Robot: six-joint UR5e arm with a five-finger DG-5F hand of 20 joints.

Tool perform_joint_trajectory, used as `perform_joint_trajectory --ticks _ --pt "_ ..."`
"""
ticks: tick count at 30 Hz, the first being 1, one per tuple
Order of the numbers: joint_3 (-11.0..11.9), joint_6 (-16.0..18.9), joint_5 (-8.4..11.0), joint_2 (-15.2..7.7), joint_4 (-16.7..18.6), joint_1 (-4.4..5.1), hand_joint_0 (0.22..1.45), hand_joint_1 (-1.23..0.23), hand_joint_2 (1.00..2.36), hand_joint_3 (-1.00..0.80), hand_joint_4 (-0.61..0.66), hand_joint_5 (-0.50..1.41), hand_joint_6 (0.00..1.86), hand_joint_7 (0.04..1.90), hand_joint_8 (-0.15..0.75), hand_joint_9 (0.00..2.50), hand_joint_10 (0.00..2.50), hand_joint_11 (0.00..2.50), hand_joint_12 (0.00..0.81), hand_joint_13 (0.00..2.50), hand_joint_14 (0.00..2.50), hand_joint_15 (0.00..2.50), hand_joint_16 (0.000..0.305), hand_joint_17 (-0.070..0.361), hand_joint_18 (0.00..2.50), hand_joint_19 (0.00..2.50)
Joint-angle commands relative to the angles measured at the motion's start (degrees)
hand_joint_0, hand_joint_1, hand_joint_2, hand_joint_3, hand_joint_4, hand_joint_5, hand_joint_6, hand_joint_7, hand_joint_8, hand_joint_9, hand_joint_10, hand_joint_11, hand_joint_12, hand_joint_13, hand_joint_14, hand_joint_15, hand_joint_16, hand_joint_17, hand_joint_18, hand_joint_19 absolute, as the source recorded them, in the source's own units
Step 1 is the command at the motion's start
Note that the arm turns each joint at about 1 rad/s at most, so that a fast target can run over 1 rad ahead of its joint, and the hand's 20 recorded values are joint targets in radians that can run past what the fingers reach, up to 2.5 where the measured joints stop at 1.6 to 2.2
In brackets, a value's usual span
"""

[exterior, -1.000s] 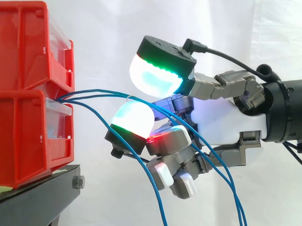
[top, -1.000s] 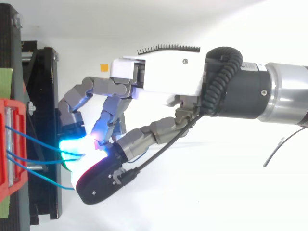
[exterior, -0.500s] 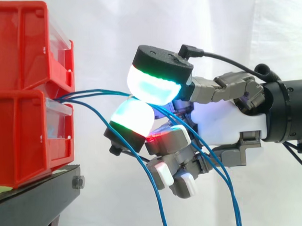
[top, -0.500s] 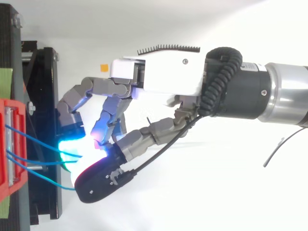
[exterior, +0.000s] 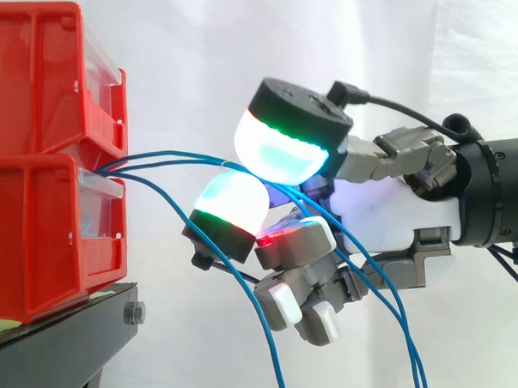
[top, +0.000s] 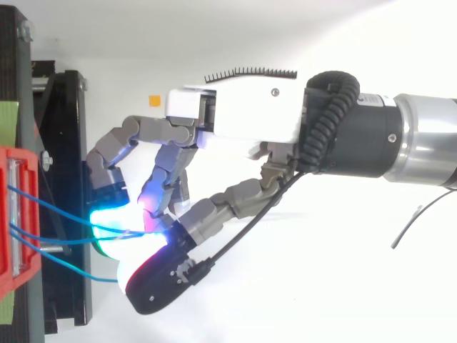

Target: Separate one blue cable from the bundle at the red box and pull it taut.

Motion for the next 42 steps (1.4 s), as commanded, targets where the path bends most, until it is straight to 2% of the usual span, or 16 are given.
perform_joint_trajectory --ticks 1,3,4,6,10,13,14,16,20,24,26,31,34,36,38,42 --pt "0.02 0.0 0.04 0.0 -0.01 0.03 0.5 -0.68 1.0 -0.5 0.14 -0.15 0.9 1.14 0.328 1.24 0.02 1.31 0.412 1.09 0.03 0.76 0.059 0.132 1.05 0.9" --pt "0.02 0.0 -0.05 0.0 0.08 -0.06 0.52 -0.57 1.0 -0.5 0.13 -0.16 0.89 1.15 0.316 1.23 0.02 1.3 0.402 1.08 0.03 0.77 0.057 0.128 1.03 0.91" --pt "0.02 0.0 -0.05 0.0 0.08 0.03 0.53 -0.56 1.0 -0.5 0.13 -0.16 0.89 1.15 0.308 1.23 0.02 1.3 0.4 1.08 0.03 0.77 0.056 0.126 1.03 0.92" --pt "0.02 0.0 -0.05 0.0 -0.01 0.03 0.63 -0.64 1.0 -0.5 0.1 -0.18 0.88 1.13 0.29 1.2 0.03 1.3 0.39 1.06 0.03 0.77 0.053 0.12 1.0 0.94" --pt "-0.07 0.0 -0.05 0.0 0.08 0.03 0.66 -0.76 1.01 -0.36 0.07 -0.19 0.88 1.15 0.288 1.16 0.03 1.29 0.39 1.04 0.03 0.77 0.054 0.121 0.98 0.93" --pt "-0.07 0.0 0.04 0.0 -0.01 0.03 0.67 -0.85 1.02 -0.21 0.0 -0.2 0.9 1.24 0.283 1.13 0.02 1.29 0.387 1.02 0.03 0.76 0.054 0.121 0.97 0.92" --pt "0.02 0.0 0.04 0.0 -0.01 0.12 0.69 -0.89 1.02 -0.13 0.0 -0.21 0.92 1.22 0.276 1.1 0.03 1.28 0.39 1.01 0.03 0.76 0.054 0.122 0.95 0.91" --pt "-0.07 0.0 0.13 0.0 0.17 0.12 0.71 -0.9 1.03 -0.11 0.03 -0.22 0.92 1.21 0.273 1.06 0.02 1.25 0.383 0.99 0.03 0.76 0.054 0.121 0.94 0.9" --pt "0.02 0.0 0.48 0.0 0.08 0.12 0.76 -0.92 1.02 -0.22 0.06 -0.22 0.92 1.15 0.279 1.07 0.02 1.25 0.381 0.97 0.03 0.76 0.054 0.12 0.91 0.89" --pt "-0.07 0.0 0.48 0.0 0.08 0.12 0.82 -0.91 1.0 -0.5 0.06 -0.2 0.91 1.14 0.272 1.07 0.03 1.26 0.374 0.97 0.03 0.75 0.053 0.119 0.9 0.87" --pt "0.02 0.0 0.48 0.0 0.08 0.12 0.83 -0.92 1.0 -0.5 0.07 -0.2 0.92 1.15 0.277 1.09 0.02 1.26 0.372 0.98 0.03 0.74 0.052 0.118 0.9 0.86" --pt "-0.07 0.0 0.48 0.0 -0.01 0.12 0.77 -0.93 1.0 -0.5 0.08 -0.18 0.92 1.17 0.279 1.14 0.03 1.27 0.369 0.99 0.03 0.74 0.052 0.118 0.93 0.83" --pt "-0.07 0.0 0.48 0.0 -0.01 0.12 0.67 -0.9 1.0 -0.5 0.1 -0.17 0.91 1.17 0.287 1.18 0.03 1.3 0.373 1.01 0.03 0.76 0.052 0.117 0.95 0.87" --pt "-0.07 0.0 0.48 0.0 -0.01 0.12 0.56 -0.84 1.0 -0.5 0.12 -0.17 0.91 1.16 0.297 1.21 0.02 1.31 0.386 1.03 0.03 0.76 0.054 0.121 0.97 0.9" --pt "-0.07 0.0 0.48 0.0 -0.01 0.2 0.51 -0.76 1.0 -0.5 0.13 -0.17 0.91 1.14 0.315 1.23 0.03 1.3 0.4 1.05 0.03 0.76 0.057 0.129 1.01 0.89" --pt "-0.07 0.0 0.57 0.0 -0.01 0.2 0.52 -0.61 1.0 -0.5 0.12 -0.17 0.9 1.1 0.311 1.24 0.02 1.31 0.402 1.07 0.03 0.77 0.057 0.129 1.02 0.9"
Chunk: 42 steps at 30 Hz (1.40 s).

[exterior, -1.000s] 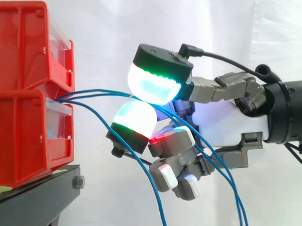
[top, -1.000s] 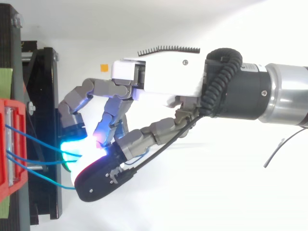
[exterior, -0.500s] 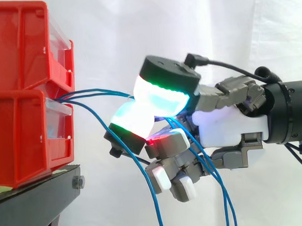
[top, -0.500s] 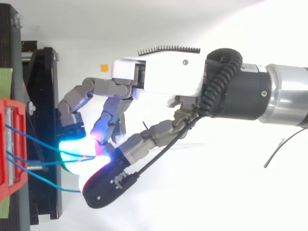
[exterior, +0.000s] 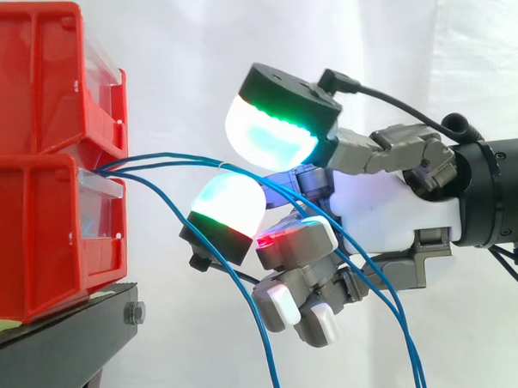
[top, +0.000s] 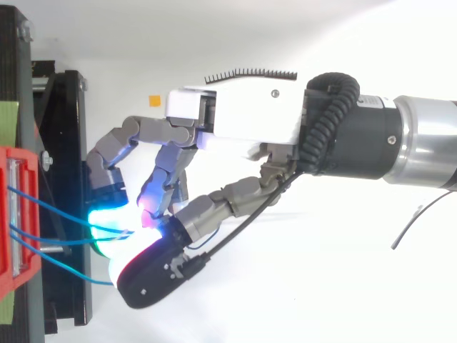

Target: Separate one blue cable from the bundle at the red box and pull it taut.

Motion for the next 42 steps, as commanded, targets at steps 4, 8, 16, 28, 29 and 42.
perform_joint_trajectory --ticks 4,8,16,28,29,42 --pt "-0.02 0.0 -0.06 0.0 0.0 0.03 0.62 -0.5 1.0 -0.5 0.1 -0.17 0.89 1.16 0.29 1.24 0.03 1.31 0.38 1.06 0.03 0.77 0.052 0.118 0.99 0.94" --pt "-0.02 0.0 0.03 0.0 0.0 -0.06 0.62 -0.65 1.01 -0.31 0.09 -0.17 0.9 1.2 0.295 1.23 0.03 1.31 0.389 1.06 0.03 0.77 0.053 0.119 0.99 0.93" --pt "-0.02 0.0 0.03 0.0 0.0 0.03 0.76 -0.91 1.02 -0.27 -0.04 -0.18 0.92 1.28 0.28 1.17 0.03 1.29 0.377 1.02 0.03 0.76 0.052 0.118 0.95 0.88" --pt "-0.02 0.0 0.03 0.0 0.0 0.03 0.82 -0.92 1.0 -0.5 -0.01 -0.18 0.93 1.23 0.27 1.16 0.03 1.29 0.366 0.99 0.03 0.74 0.05 0.112 0.91 0.82" --pt "-0.02 0.0 0.03 0.0 0.0 0.03 0.81 -0.93 1.0 -0.5 0.0 -0.17 0.93 1.24 0.274 1.17 0.03 1.29 0.365 0.99 0.03 0.73 0.05 0.112 0.92 0.81" --pt "-0.11 0.0 0.03 0.0 0.0 0.03 0.54 -0.85 1.0 -0.5 0.11 -0.15 0.92 1.21 0.302 1.26 0.03 1.32 0.392 1.04 0.03 0.76 0.053 0.118 0.97 0.88"
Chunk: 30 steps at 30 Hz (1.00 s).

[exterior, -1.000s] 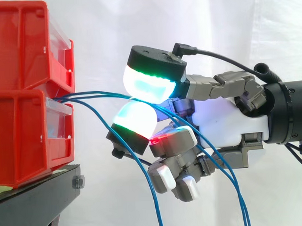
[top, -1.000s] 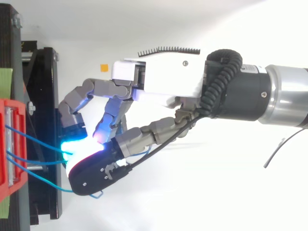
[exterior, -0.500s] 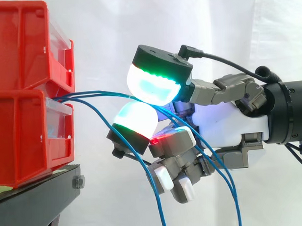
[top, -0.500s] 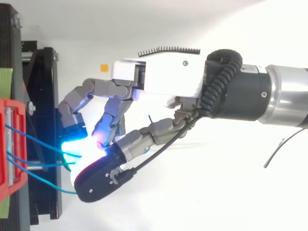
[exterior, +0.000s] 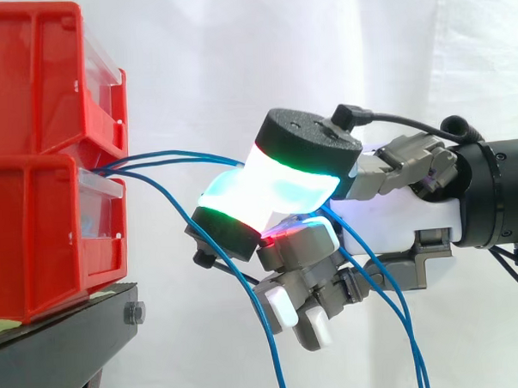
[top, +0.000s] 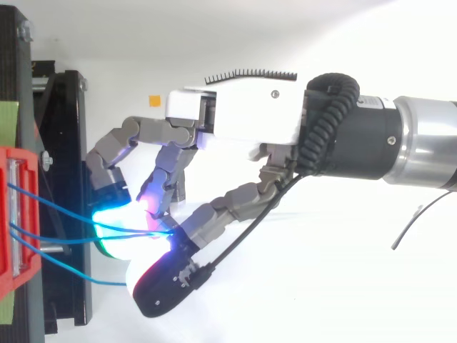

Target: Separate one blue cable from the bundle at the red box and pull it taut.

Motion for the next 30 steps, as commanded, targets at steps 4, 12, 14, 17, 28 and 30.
perform_joint_trajectory --ticks 4,12,14,17,28,30 --pt "0.03 0.0 0.0 0.0 0.0 0.0 0.48 -0.78 1.0 -0.5 0.13 -0.15 0.91 1.17 0.321 1.27 0.03 1.31 0.412 1.06 0.03 0.75 0.059 0.132 1.02 0.89" --pt "0.03 0.0 -0.09 0.0 0.0 0.0 0.58 -0.51 1.0 -0.5 0.11 -0.16 0.89 1.15 0.291 1.27 0.03 1.31 0.39 1.05 0.03 0.77 0.053 0.119 0.98 0.93" --pt "0.03 0.0 0.0 0.0 0.0 0.0 0.62 -0.55 1.0 -0.5 0.1 -0.15 0.89 1.18 0.289 1.26 0.03 1.32 0.388 1.05 0.03 0.77 0.052 0.117 0.97 0.94" --pt "0.03 0.0 -0.09 0.0 0.0 0.0 0.62 -0.66 1.01 -0.36 0.09 -0.15 0.89 1.21 0.296 1.25 0.03 1.32 0.391 1.05 0.03 0.77 0.052 0.118 0.97 0.93" --pt "0.03 0.0 -0.09 0.0 0.0 -0.09 0.77 -0.92 1.02 -0.3 -0.03 -0.18 0.92 1.32 0.28 1.18 0.03 1.29 0.379 0.99 0.03 0.75 0.053 0.118 0.92 0.87" --pt "0.03 0.0 -0.09 0.0 0.0 0.0 0.82 -0.93 1.01 -0.41 -0.01 -0.18 0.92 1.35 0.277 1.16 0.03 1.28 0.374 0.98 0.03 0.75 0.052 0.117 0.89 0.86"
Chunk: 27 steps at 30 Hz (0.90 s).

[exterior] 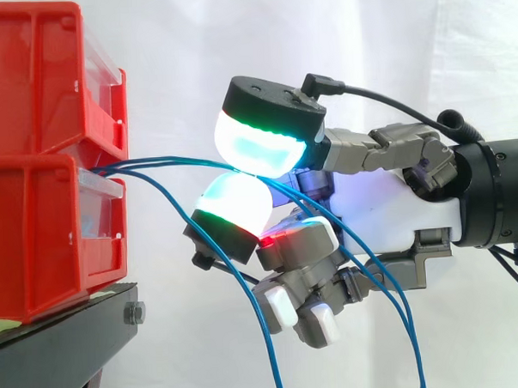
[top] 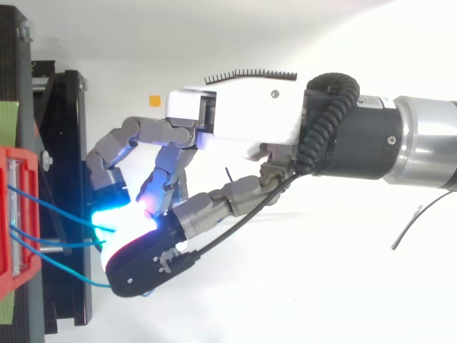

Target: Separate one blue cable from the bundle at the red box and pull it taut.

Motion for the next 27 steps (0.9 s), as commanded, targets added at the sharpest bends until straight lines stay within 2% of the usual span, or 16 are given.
perform_joint_trajectory --ticks 1,11,20,23,27 --pt "0.0 0.0 0.09 0.0 0.0 -0.07 0.84 -0.91 1.0 -0.5 -0.02 -0.18 0.93 1.34 0.278 1.17 0.03 1.29 0.374 0.97 0.03 0.75 0.052 0.117 0.88 0.86" --pt "0.0 0.0 0.0 0.0 0.0 0.02 0.82 -0.92 1.0 -0.5 -0.01 -0.17 0.93 1.32 0.272 1.19 0.03 1.3 0.369 0.97 0.03 0.73 0.051 0.116 0.9 0.81" --pt "0.0 0.0 0.0 0.0 0.0 -0.07 0.75 -0.95 1.0 -0.5 0.01 -0.14 0.93 1.44 0.277 1.28 0.03 1.34 0.365 1.0 0.03 0.74 0.05 0.112 0.92 0.82" --pt "0.0 0.0 0.09 0.0 0.0 -0.07 0.72 -0.97 1.0 -0.5 0.0 -0.13 0.92 1.42 0.275 1.29 0.03 1.36 0.364 1.01 0.03 0.75 0.049 0.111 0.92 0.83" --pt "0.0 0.0 0.0 0.0 0.0 -0.07 0.67 -1.07 1.0 -0.5 0.03 -0.13 0.92 1.36 0.266 1.29 0.03 1.41 0.366 1.0 0.03 0.76 0.05 0.112 0.91 0.82"
